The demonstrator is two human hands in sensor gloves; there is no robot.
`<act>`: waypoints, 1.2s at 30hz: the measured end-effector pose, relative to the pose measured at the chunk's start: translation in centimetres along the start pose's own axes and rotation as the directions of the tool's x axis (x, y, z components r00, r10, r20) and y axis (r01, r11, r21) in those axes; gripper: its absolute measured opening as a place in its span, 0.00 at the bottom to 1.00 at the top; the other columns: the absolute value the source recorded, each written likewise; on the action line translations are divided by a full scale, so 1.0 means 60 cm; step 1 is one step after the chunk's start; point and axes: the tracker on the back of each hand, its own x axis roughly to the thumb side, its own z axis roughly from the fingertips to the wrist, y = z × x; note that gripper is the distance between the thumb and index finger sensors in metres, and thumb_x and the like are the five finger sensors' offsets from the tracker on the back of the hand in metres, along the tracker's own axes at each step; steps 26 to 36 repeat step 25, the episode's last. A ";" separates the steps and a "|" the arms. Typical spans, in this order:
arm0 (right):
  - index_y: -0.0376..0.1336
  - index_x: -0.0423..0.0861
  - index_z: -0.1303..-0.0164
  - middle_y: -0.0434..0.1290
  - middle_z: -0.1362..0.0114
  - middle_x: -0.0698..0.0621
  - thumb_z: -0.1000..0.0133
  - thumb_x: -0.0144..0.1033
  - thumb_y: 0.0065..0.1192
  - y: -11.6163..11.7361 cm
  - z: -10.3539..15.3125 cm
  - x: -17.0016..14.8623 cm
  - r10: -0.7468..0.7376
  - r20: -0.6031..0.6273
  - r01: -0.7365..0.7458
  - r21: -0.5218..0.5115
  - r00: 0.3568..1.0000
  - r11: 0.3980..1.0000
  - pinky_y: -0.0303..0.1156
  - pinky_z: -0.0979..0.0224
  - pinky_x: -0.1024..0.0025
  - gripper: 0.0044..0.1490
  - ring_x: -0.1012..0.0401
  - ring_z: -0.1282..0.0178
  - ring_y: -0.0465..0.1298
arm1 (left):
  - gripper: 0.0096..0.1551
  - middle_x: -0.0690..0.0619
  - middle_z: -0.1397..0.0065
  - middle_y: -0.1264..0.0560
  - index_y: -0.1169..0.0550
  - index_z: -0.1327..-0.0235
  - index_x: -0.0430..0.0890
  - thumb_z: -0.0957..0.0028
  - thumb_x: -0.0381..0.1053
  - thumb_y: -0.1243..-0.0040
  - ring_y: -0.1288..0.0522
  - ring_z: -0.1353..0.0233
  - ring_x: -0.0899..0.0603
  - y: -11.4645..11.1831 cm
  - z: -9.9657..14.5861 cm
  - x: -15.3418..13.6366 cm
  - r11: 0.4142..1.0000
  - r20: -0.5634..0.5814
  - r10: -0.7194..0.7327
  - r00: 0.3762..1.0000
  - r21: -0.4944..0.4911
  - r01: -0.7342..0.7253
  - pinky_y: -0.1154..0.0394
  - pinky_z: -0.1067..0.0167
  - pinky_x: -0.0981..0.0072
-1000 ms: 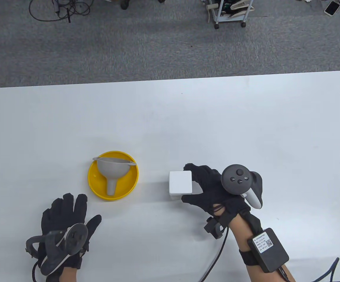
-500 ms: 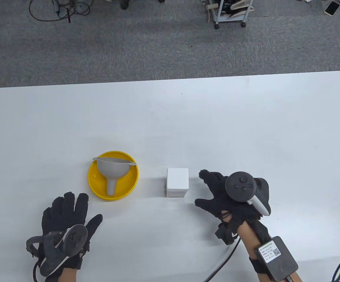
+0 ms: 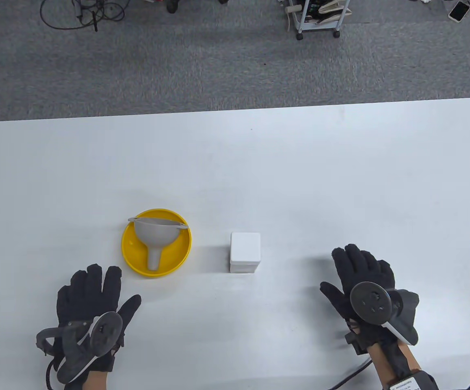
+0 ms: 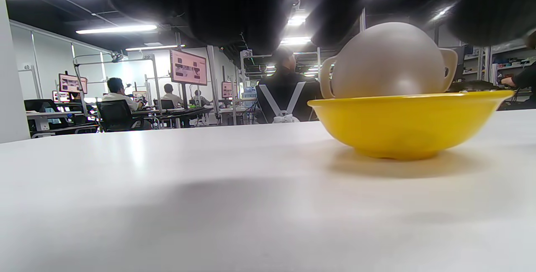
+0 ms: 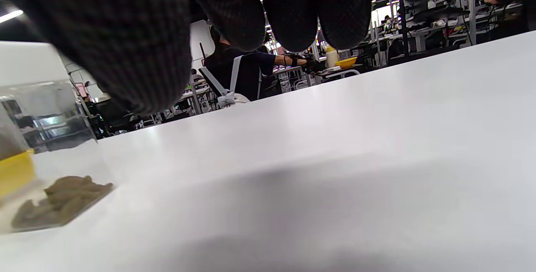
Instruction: Transfer raisins through funnel into coffee jar
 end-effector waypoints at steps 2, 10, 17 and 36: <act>0.59 0.51 0.23 0.61 0.15 0.42 0.55 0.59 0.77 0.007 0.002 -0.009 0.006 -0.006 -0.006 -0.029 1.000 1.000 0.53 0.22 0.27 0.52 0.40 0.18 0.62 | 0.49 0.47 0.16 0.33 0.32 0.23 0.60 0.57 0.80 0.39 0.35 0.20 0.32 -0.002 0.000 0.000 1.000 -0.002 -0.007 1.000 -0.003 0.007 0.38 0.26 0.31; 0.54 0.55 0.20 0.53 0.10 0.45 0.58 0.67 0.76 0.010 0.001 -0.036 0.030 -0.049 -0.031 -0.030 0.998 0.999 0.36 0.23 0.23 0.59 0.40 0.11 0.49 | 0.49 0.48 0.16 0.34 0.33 0.23 0.61 0.57 0.80 0.40 0.36 0.19 0.31 -0.012 -0.003 0.005 0.999 -0.004 -0.047 0.999 -0.028 0.047 0.39 0.25 0.30; 0.51 0.57 0.19 0.51 0.09 0.46 0.59 0.71 0.75 0.014 -0.002 -0.033 0.090 -0.043 -0.090 0.002 0.995 0.996 0.33 0.25 0.22 0.62 0.40 0.11 0.46 | 0.49 0.47 0.16 0.33 0.33 0.23 0.60 0.57 0.80 0.40 0.35 0.19 0.32 -0.013 -0.005 0.007 0.998 -0.005 -0.057 0.998 -0.034 0.057 0.39 0.25 0.30; 0.52 0.56 0.19 0.52 0.10 0.45 0.59 0.70 0.74 0.011 0.002 -0.030 0.069 -0.040 -0.069 0.006 0.997 0.998 0.34 0.25 0.21 0.61 0.40 0.11 0.48 | 0.49 0.48 0.15 0.34 0.33 0.23 0.61 0.57 0.80 0.41 0.36 0.19 0.32 -0.013 -0.005 0.009 0.997 -0.002 -0.063 0.998 -0.034 0.063 0.39 0.25 0.30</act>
